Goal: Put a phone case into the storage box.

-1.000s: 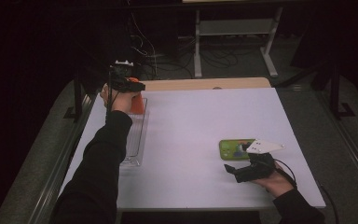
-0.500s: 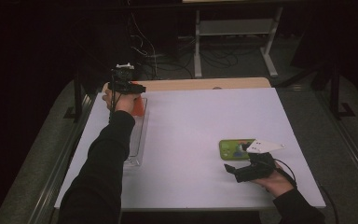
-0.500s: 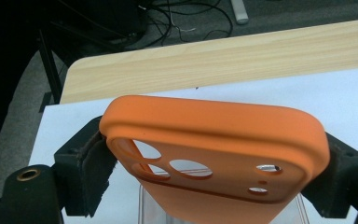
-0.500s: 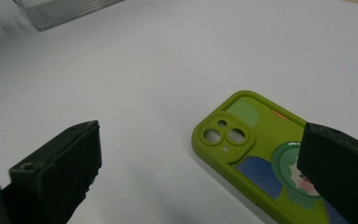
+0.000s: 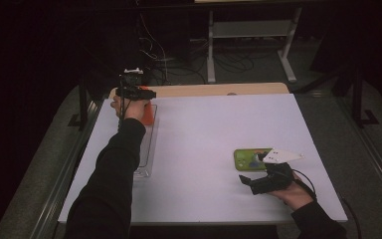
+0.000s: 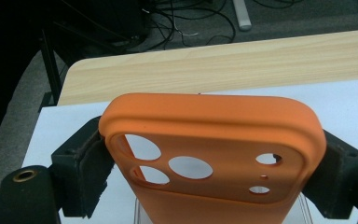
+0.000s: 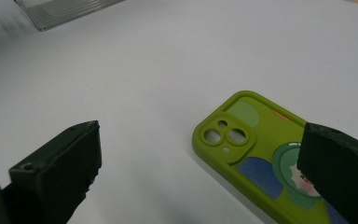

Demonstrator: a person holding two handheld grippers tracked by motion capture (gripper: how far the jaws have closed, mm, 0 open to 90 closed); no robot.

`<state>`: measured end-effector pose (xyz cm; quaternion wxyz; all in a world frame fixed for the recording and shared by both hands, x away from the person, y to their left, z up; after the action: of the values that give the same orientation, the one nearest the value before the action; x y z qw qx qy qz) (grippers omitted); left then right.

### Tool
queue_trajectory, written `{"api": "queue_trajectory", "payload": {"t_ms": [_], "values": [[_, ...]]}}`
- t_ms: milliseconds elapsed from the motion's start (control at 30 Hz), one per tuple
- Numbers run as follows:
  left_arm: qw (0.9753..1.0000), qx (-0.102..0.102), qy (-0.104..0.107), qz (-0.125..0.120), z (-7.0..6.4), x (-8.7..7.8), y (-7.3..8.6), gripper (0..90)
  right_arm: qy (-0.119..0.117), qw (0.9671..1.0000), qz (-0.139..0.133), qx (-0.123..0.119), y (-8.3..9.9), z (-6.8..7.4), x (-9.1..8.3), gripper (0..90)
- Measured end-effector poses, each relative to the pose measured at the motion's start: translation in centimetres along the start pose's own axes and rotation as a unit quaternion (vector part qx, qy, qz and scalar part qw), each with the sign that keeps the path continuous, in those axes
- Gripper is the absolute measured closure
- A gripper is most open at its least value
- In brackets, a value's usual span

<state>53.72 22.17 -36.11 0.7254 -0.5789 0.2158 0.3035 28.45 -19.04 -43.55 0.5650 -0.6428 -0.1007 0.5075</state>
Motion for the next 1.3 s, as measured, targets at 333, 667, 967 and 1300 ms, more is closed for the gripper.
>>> {"api": "queue_trajectory", "payload": {"t_ms": [333,667,967,1300], "values": [[1.0,0.001,0.003,-0.006,-0.1,0.2,0.0,11.3,0.0,1.0,0.001,-0.002,0.0,0.0,0.0,0.0],[1.0,-0.003,0.006,-0.006,-0.1,0.6,0.0,6.1,-0.001,1.0,0.002,-0.003,0.0,0.1,0.1,0.0],[0.9996,-0.006,0.026,-0.009,-0.1,0.7,-0.1,1.4,-0.003,1.0,0.002,-0.001,0.0,0.1,0.1,0.0],[0.9982,0.006,0.055,-0.024,0.8,-0.8,-0.5,1.0,-0.002,1.0,0.004,-0.002,0.0,0.1,0.1,0.0]]}}
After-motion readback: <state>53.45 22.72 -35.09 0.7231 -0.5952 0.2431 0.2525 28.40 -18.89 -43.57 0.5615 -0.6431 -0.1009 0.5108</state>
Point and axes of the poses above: each handheld gripper's, and its own axes: x roughly forward along the jaws, y roughly out of its underside, z roughly to its left, the point moved 1 cm from there along x, roughly forward along the jaws, and after that the axes turned 8 degrees about -y, right-handed, at the moved point
